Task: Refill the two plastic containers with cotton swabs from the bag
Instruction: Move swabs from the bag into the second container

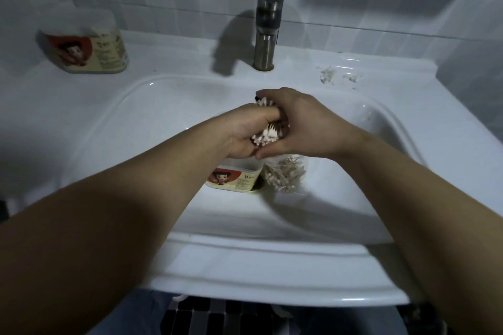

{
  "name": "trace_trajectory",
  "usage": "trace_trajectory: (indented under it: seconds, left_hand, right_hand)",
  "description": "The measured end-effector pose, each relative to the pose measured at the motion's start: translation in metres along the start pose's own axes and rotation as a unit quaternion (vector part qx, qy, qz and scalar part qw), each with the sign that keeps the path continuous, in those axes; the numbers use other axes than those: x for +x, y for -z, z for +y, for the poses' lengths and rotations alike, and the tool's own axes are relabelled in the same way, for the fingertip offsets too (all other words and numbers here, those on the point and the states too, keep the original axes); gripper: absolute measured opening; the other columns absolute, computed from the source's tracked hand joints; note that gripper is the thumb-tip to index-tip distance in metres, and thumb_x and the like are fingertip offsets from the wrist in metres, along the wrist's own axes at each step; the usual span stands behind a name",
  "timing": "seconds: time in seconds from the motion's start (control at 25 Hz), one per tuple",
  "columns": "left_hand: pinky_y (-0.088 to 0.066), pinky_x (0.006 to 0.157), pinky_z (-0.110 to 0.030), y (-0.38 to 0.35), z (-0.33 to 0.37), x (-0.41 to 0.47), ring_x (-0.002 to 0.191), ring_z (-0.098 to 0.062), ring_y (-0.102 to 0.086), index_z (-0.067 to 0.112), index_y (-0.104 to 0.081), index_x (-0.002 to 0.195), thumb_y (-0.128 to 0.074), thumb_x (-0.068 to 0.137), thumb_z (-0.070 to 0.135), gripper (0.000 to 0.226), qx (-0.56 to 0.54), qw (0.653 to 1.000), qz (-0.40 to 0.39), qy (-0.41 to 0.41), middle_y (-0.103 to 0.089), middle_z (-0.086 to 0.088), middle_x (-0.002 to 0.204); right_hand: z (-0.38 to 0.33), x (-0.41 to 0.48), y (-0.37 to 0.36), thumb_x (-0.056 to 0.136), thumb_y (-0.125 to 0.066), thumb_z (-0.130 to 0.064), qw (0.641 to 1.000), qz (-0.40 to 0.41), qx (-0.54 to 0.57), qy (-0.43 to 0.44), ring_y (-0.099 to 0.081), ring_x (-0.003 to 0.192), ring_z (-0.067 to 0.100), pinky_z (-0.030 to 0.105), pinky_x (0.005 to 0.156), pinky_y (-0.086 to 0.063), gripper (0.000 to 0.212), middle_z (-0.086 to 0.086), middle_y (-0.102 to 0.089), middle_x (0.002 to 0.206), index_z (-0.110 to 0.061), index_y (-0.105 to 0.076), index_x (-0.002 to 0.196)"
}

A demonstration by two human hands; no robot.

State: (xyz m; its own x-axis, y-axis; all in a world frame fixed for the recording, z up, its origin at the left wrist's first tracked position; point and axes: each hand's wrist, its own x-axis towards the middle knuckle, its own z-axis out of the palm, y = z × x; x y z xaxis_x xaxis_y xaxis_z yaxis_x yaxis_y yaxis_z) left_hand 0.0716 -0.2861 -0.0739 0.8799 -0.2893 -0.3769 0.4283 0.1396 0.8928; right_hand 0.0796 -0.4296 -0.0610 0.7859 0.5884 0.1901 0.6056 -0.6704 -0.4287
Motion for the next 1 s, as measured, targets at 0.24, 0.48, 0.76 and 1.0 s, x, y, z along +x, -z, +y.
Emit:
trace_trajectory:
  seconds: [0.24,0.48,0.76,1.0]
  left_hand:
    - [-0.057,0.056,-0.028,0.002,0.001,0.005,0.061,-0.015,-0.064,0.008,-0.069,0.094,-0.069,0.093,0.005,0.004,-0.013,0.99,0.132,-0.049,-0.066,-0.006,0.071]
    - [-0.063,0.078,-0.035,0.019,0.005,0.014,0.063,-0.015,-0.064,0.004,-0.069,0.099,-0.076,0.089,0.007,0.013,-0.044,0.971,0.206,-0.118,-0.068,-0.01,0.078]
    - [-0.061,0.082,-0.041,0.012,-0.003,0.013,0.065,-0.019,-0.065,0.004,-0.066,0.094,-0.073,0.091,0.005,0.008,0.034,0.982,0.143,-0.12,-0.063,-0.009,0.074]
    - [-0.063,0.084,-0.041,0.011,-0.008,0.014,0.067,-0.019,-0.066,0.006,-0.066,0.089,-0.075,0.089,0.007,0.009,0.086,0.985,0.108,-0.106,-0.064,-0.007,0.072]
  right_hand:
    - [0.007,-0.002,0.007,0.067,-0.093,-0.042,0.997,0.005,0.025,-0.068,-0.06,0.114,0.01,0.026,0.098,-0.051,0.115,-0.006,-0.056,0.137,-0.024,-0.027,0.16]
    - [0.006,-0.005,0.01,0.083,-0.071,-0.026,0.979,-0.084,-0.131,-0.129,-0.069,0.097,0.013,0.028,0.087,-0.055,0.027,-0.008,-0.076,0.1,-0.025,-0.078,0.109]
    - [0.005,-0.004,-0.012,0.082,-0.068,-0.038,0.948,-0.235,-0.169,-0.132,-0.066,0.083,0.016,0.031,0.077,-0.056,0.025,-0.002,-0.074,0.093,-0.024,-0.074,0.102]
    - [0.001,-0.004,-0.016,0.087,-0.052,-0.014,0.923,-0.31,-0.194,-0.119,-0.056,0.069,0.015,0.026,0.054,-0.039,0.018,0.0,-0.064,0.08,-0.019,-0.069,0.091]
